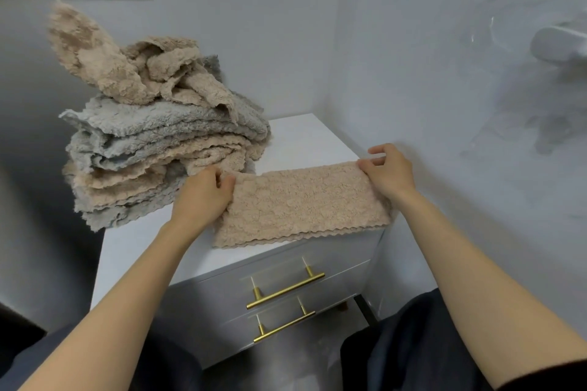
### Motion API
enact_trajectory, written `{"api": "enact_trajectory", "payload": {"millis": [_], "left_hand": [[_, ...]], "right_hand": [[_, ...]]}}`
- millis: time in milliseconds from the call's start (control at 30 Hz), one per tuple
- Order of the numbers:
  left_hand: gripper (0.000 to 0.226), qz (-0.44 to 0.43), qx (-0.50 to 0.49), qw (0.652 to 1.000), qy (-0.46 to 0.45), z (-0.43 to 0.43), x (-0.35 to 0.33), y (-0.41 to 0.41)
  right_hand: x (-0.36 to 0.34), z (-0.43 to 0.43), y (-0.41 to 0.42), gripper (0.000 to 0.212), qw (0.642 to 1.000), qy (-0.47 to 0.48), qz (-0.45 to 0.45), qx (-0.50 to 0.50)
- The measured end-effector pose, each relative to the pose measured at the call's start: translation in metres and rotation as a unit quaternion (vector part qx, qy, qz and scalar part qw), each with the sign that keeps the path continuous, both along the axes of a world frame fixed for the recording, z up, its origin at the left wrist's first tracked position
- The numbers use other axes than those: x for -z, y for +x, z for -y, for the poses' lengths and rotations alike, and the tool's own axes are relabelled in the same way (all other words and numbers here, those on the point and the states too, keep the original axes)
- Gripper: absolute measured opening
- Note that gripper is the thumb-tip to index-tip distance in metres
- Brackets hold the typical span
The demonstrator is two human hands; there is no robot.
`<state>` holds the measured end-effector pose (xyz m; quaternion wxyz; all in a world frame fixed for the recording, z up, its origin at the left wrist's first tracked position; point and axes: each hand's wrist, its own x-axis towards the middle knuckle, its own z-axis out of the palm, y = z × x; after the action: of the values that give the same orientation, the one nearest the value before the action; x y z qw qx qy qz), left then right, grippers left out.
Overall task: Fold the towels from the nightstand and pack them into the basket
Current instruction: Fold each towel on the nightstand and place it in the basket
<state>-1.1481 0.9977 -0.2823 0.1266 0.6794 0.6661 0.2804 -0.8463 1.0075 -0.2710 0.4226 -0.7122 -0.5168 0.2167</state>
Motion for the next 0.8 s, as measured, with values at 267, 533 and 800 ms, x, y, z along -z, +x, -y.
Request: {"api": "enact_trajectory", "payload": {"millis": [267,533,800], "left_hand": [[0.038,-0.006,-0.044,0.999,0.003,0.003,0.004,-0.001],[0.033,0.026,-0.045,0.999,-0.008,-0.001,0.01,0.0],[0.026,-0.034,-0.039,0.998,0.036,0.002,0.012,0.002]], "right_hand": [[-0.005,0.022,0.021,0.046,0.98,-0.119,0.161,-0.004],[-0.004,0.032,0.017,0.048,0.971,-0.134,0.196,-0.025],[-0.004,0.04,0.01,0.032,0.954,-0.125,0.271,-0.005]]}}
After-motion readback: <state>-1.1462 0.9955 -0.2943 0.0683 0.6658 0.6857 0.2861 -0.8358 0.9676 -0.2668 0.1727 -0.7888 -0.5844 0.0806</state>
